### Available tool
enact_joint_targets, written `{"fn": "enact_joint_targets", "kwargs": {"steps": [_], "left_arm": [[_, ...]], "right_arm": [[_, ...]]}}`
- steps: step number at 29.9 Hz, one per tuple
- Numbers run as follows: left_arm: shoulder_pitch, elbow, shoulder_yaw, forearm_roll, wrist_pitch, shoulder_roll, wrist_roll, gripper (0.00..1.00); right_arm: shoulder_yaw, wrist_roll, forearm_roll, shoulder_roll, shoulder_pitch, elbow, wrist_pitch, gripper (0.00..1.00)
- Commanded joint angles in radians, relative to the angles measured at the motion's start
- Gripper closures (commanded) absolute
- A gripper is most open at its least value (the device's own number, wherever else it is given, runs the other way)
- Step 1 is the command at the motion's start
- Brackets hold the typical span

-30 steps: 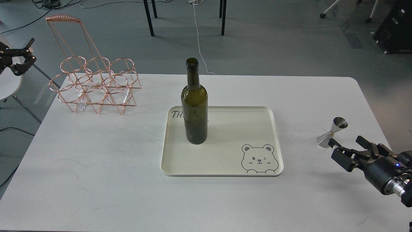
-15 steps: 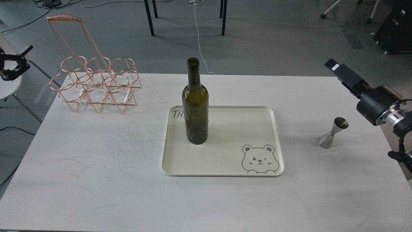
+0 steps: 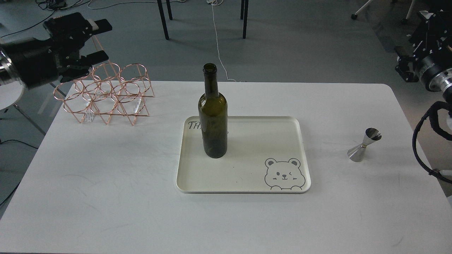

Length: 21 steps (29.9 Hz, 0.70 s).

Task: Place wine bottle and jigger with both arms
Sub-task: 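Reach the left gripper toward the neck of the green wine bottle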

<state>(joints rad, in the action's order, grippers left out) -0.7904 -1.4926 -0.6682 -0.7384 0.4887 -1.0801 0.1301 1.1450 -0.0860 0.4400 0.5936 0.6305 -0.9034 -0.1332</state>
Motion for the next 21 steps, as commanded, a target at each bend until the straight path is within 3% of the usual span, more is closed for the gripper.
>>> {"fn": "enact_joint_targets", "kwargs": {"steps": [1, 5, 11, 21], "left_arm": [[-0.003, -0.101, 0.002, -0.168, -0.033, 0.025, 0.000, 0.02], [-0.003, -0.167, 0.004, -0.414, -0.073, 0.092, 0.000, 0.02], [0.003, -0.170, 0.018, -0.800, -0.153, 0.203, 0.000, 0.02], [0.010, -0.173, 0.084, -1.013, -0.214, 0.296, 0.002, 0.02]], "right_arm": [[0.001, 0.002, -0.163, -0.005, 0.018, 0.130, -0.127, 0.00], [0.002, -0.001, -0.216, -0.024, 0.029, 0.222, -0.190, 0.00], [0.007, -0.021, -0.219, -0.034, 0.034, 0.230, -0.247, 0.00], [0.007, -0.023, -0.219, -0.034, 0.032, 0.232, -0.253, 0.00]]}}
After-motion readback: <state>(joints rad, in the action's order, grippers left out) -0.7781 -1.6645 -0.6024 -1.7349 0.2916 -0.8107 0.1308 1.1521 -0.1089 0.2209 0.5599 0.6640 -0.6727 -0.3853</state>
